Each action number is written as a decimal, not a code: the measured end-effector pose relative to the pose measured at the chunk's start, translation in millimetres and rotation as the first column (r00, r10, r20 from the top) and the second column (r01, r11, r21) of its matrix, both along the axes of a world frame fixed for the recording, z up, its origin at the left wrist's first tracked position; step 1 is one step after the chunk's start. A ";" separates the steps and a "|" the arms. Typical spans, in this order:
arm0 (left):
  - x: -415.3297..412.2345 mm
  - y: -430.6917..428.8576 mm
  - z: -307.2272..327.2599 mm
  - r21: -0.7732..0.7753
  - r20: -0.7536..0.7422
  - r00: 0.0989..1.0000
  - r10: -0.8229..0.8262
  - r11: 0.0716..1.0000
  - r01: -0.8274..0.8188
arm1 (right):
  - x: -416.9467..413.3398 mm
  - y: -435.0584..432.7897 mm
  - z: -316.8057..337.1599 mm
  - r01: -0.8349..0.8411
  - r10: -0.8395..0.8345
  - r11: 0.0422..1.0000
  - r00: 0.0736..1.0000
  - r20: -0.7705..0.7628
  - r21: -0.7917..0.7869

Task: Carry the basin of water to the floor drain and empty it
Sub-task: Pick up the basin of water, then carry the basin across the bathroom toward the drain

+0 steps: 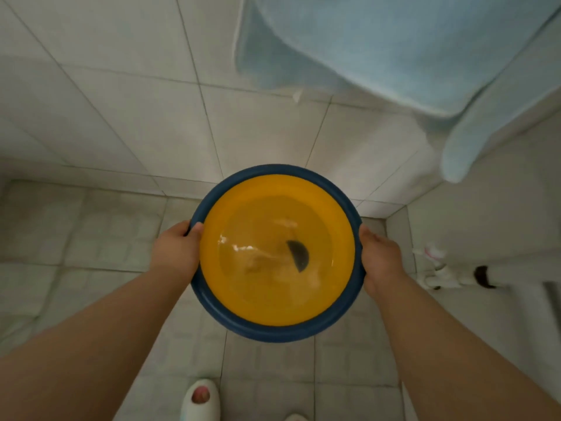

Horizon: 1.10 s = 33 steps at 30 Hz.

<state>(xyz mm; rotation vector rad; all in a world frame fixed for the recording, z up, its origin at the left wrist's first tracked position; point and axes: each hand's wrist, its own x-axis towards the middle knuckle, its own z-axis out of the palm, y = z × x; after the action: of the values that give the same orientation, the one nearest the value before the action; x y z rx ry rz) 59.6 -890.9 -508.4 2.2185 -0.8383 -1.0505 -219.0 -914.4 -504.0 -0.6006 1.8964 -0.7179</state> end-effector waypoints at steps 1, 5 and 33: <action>4.4 2.0 14.2 -0.003 -0.002 1.000 0.003 1.000 -0.003 | 3.9 -0.7 15.8 -0.014 0.014 1.000 1.000 -0.002 -0.001; 20.4 10.5 61.5 -0.001 0.011 0.999 0.039 0.999 -0.039 | 20.5 -3.2 62.2 -0.100 0.100 0.995 0.995 -0.018 -0.019; 172.3 113.1 191.0 -0.034 0.006 0.945 0.327 0.945 -0.327 | 201.8 15.2 199.9 -0.411 0.406 0.911 0.910 -0.084 -0.043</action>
<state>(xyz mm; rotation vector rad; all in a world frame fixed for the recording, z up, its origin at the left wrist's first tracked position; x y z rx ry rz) 231.9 -777.8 -317.4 2.2384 -0.4633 -0.8577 -17.1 -899.2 -304.0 -1.0384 1.7379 -0.4833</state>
